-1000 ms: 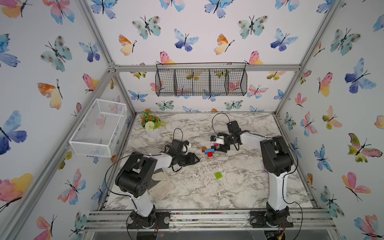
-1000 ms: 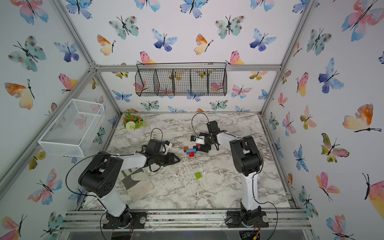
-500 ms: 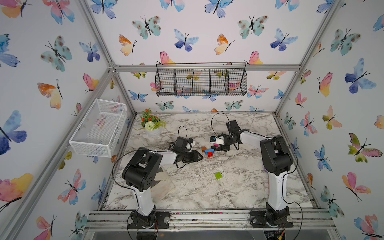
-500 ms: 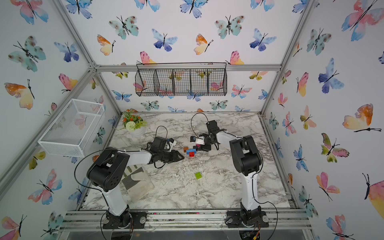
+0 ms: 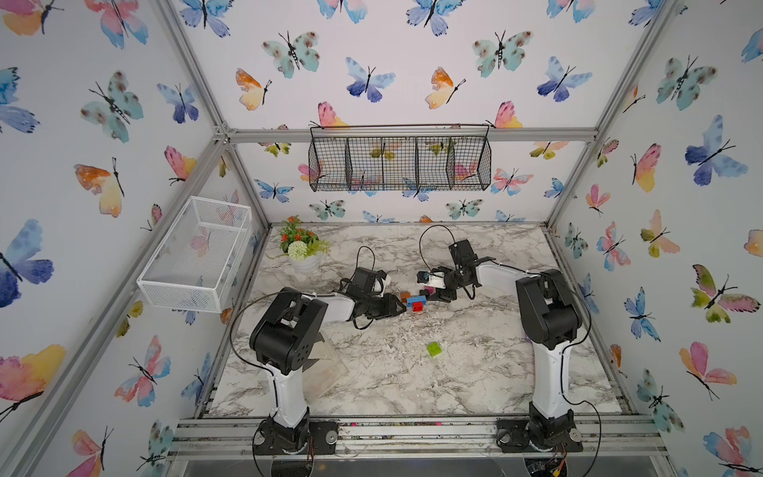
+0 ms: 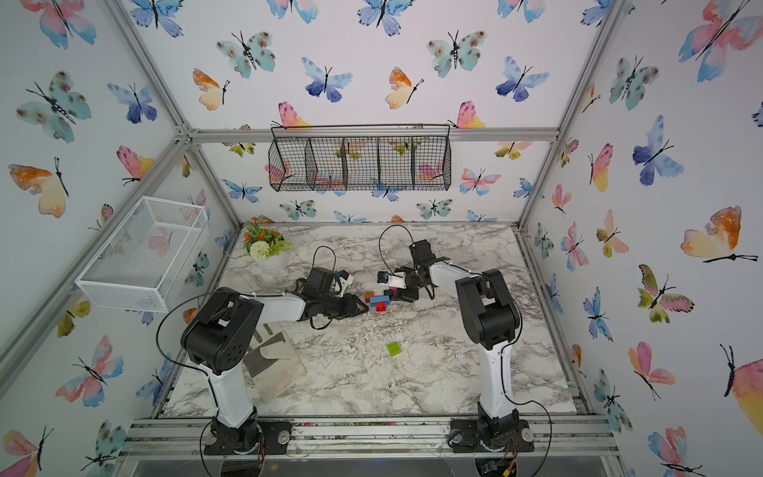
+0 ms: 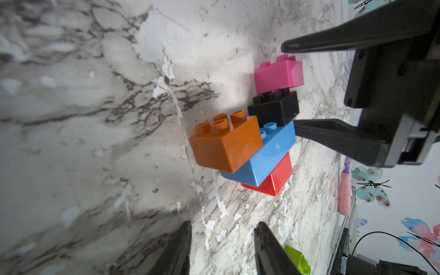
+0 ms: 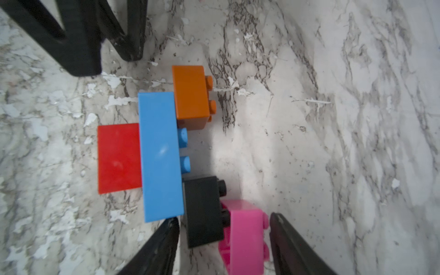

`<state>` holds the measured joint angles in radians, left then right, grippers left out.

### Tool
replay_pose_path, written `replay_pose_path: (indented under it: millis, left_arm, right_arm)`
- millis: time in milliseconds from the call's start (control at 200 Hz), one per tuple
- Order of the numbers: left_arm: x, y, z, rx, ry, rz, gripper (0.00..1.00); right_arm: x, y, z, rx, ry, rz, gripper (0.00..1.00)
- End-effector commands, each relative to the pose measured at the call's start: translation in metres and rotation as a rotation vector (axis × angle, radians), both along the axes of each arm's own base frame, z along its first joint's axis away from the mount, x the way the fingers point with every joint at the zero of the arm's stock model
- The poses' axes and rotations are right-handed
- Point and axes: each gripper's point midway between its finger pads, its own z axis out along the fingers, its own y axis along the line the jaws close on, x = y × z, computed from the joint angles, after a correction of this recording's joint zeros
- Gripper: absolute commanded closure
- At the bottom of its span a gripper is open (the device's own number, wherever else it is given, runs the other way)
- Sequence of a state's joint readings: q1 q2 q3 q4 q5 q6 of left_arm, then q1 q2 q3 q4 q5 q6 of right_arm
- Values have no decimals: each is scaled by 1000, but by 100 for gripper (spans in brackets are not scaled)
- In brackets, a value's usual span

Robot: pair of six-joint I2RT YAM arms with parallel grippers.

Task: Assemble the letter v with lego
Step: Assemble the lego brick with the lego brick.

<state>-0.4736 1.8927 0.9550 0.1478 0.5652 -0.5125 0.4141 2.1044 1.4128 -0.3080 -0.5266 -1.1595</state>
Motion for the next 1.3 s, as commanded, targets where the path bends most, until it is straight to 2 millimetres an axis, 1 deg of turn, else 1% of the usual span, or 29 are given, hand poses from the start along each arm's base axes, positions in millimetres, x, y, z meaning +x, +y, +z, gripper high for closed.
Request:
replay_pose_path:
  millis: [0,95,350,486,641,871,986,1176,1246,1296]
  left_arm:
    - [-21,20,-48,139,129,25,54]
    - [-20,20,-49,142,131,26,54]
    - [-19,20,-52,149,134,18,54]
    - [-18,19,-51,149,132,18,54]
    - [-15,20,-50,150,128,19,55]
    - [-14,22,-50,151,127,21,55]
    - [-15,22,-46,148,122,22,55]
    - [-17,24,-25,129,81,22,54]
    - [-17,24,-24,131,79,18,54]
    - [-17,24,-27,135,85,18,54]
  right_arm:
    - [-11,7,-1,29,38,18,36]
    - [-12,8,0,34,45,20,38]
    - [-15,7,-5,30,63,22,39]
    - [-19,6,-7,28,75,20,43]
    - [-22,3,-10,22,89,13,44]
    - [-23,5,-5,34,84,17,43]
    - [-25,6,-2,47,90,23,41]
    - [-31,4,-1,47,110,20,41]
    - [-35,4,0,48,124,19,41]
    - [-37,3,1,50,135,16,41]
